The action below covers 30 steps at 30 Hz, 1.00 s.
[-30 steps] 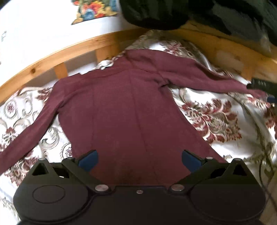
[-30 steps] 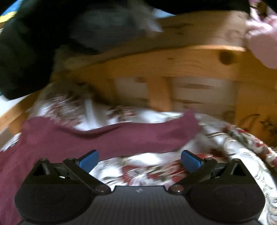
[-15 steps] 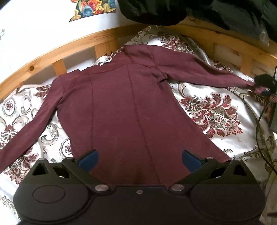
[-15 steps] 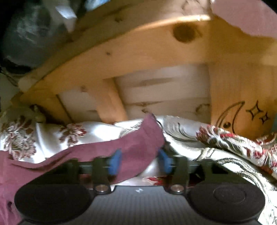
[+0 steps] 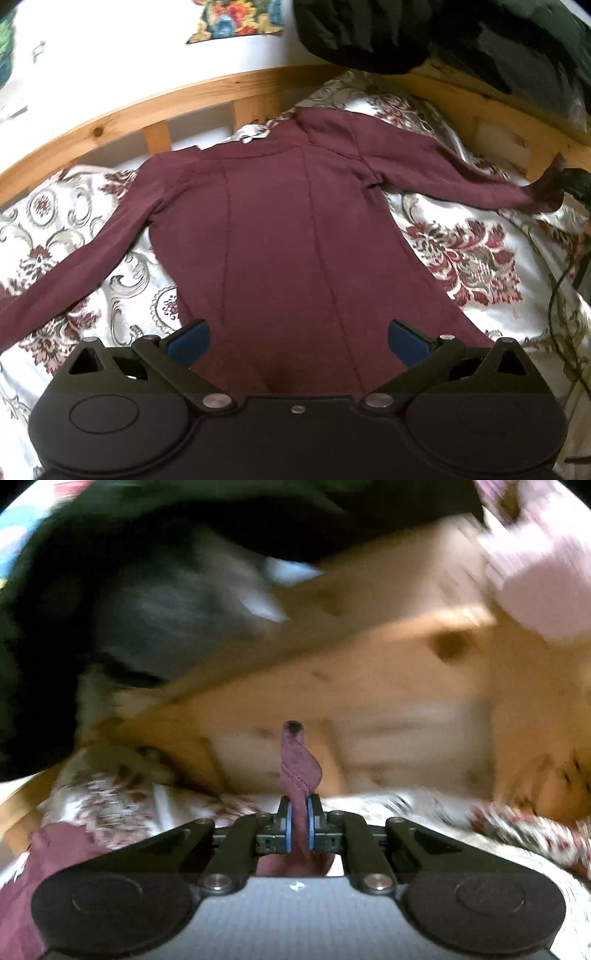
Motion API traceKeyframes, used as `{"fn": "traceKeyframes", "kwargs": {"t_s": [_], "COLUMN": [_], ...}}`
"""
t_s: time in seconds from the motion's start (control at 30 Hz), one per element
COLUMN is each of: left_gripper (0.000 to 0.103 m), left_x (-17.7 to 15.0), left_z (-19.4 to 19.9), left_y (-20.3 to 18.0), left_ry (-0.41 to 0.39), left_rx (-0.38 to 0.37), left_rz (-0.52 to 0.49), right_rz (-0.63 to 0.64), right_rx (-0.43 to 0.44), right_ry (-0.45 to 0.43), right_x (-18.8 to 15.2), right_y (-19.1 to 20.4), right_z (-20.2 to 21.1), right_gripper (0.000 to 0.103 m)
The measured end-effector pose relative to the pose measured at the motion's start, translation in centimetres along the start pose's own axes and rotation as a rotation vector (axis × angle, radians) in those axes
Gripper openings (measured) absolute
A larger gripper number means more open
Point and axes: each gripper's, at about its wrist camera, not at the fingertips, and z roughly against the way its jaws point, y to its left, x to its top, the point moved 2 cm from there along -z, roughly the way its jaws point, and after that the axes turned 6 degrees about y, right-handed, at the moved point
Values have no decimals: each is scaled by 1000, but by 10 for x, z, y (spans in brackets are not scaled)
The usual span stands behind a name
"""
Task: Fold small clothes
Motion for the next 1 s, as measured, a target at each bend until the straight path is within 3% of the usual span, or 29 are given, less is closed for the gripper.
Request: {"fn": "traceKeyframes", "kwargs": {"t_s": [0.2, 0.37, 0.5, 0.7, 1.0], "left_gripper": [102, 102, 102, 102, 102], "left_x": [-2, -9, -15, -22, -25], "left_z": [7, 15, 21, 27, 23], "left_y": [15, 30, 46, 73, 84], "left_ry": [-21, -36, -53, -72, -71], "left_rx": [-15, -11, -2, 10, 46], "left_rz": [58, 103, 171, 298, 354], "right_rz": [290, 515, 649, 812, 968], "right_rx": [154, 353, 533, 755, 883], "right_ry": [-155, -217, -204, -144, 20], "right_x": [-11, -35, -67, -124, -179], "right_y": [77, 147, 199, 242, 244], "right_z": [33, 69, 96, 133, 141], "right_gripper": [9, 9, 9, 9, 10]}}
